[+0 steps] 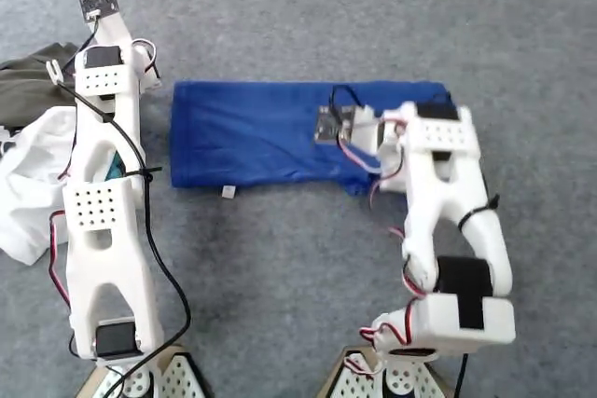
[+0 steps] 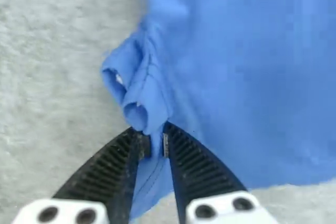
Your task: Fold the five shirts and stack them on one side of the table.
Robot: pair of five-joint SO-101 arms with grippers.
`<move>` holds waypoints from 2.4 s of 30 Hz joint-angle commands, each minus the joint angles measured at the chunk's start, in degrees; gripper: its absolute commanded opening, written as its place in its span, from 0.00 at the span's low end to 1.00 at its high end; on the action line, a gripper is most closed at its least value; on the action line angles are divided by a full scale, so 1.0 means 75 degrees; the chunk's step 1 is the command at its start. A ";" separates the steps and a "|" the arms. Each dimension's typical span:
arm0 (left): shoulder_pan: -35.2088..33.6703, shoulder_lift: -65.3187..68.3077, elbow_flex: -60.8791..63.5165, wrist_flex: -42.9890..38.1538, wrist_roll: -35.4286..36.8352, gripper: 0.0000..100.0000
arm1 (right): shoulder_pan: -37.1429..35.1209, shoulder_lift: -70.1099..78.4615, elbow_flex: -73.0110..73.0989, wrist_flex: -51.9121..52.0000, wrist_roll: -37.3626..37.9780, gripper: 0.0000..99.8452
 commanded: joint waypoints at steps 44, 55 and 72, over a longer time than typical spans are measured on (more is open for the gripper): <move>-0.0041 -0.0410 -0.0768 0.0574 0.0445 0.03 | 0.1829 0.4999 -0.8821 -0.0012 -1.0210 0.02; 0.0463 -0.0645 -0.2866 0.4653 0.0645 0.17 | 0.3388 0.7133 -0.9688 -0.1782 -1.2284 0.02; 0.0686 -0.0527 -0.1448 0.4571 0.0492 0.25 | 0.3634 0.8129 -1.1434 -0.1348 -1.2355 0.02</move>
